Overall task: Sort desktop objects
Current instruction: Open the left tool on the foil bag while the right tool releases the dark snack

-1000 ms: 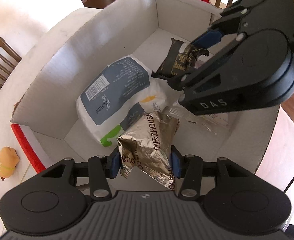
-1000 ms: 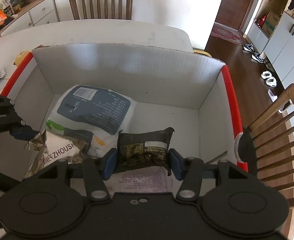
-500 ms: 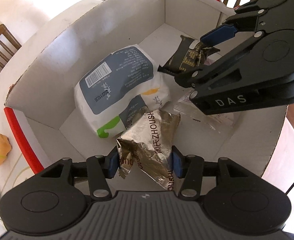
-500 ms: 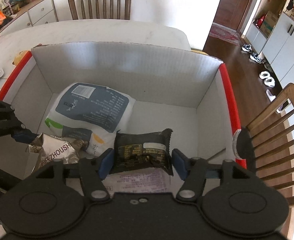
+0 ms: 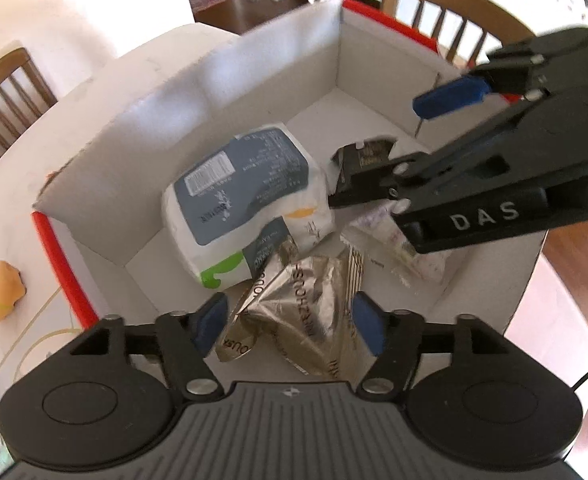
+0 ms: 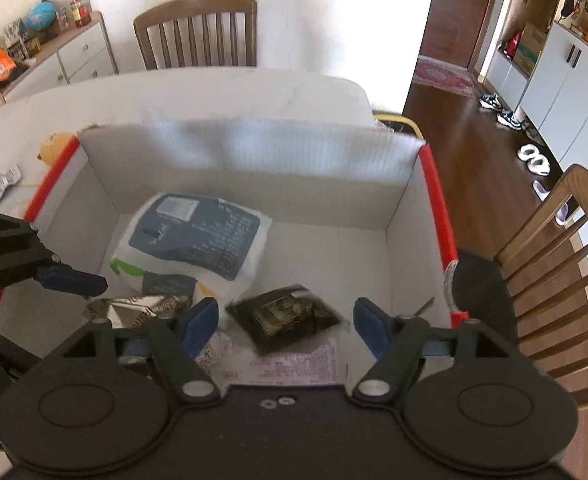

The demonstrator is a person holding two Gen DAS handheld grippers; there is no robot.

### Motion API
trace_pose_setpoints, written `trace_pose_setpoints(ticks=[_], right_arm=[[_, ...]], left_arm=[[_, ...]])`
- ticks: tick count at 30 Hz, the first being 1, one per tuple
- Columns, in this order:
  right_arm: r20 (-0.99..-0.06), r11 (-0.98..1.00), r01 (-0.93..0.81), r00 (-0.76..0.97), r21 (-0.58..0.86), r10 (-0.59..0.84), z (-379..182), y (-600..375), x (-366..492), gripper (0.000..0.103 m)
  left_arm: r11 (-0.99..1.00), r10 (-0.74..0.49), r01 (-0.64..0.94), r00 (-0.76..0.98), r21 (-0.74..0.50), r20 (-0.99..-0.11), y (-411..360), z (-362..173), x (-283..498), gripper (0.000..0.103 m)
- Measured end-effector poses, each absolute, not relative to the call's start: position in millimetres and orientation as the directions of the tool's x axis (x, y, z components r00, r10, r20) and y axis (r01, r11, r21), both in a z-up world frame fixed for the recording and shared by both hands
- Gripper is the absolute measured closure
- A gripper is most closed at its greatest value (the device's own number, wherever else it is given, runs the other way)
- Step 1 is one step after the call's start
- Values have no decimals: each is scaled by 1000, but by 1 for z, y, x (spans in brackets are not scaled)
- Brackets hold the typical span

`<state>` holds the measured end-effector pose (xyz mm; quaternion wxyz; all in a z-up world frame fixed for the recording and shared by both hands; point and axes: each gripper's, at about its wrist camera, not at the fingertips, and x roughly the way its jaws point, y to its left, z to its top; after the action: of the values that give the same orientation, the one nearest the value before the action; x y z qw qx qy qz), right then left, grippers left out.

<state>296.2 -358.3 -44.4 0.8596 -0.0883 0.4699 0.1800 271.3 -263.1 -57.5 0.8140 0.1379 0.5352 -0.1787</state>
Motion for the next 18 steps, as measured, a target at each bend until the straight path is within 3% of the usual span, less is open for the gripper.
trace_pose_setpoints(ticks=[7,18], right_arm=[[-820,922,-385,511,50,258,-29,-365,290,27],[-811,920,-384,515,73,279,-24,-363,276,24]], left_arm=[[922,-205,384,380,-48,-902,-246,-45,269,30],[931,-248,356,448,-83,-859,-245,-40,258,18]])
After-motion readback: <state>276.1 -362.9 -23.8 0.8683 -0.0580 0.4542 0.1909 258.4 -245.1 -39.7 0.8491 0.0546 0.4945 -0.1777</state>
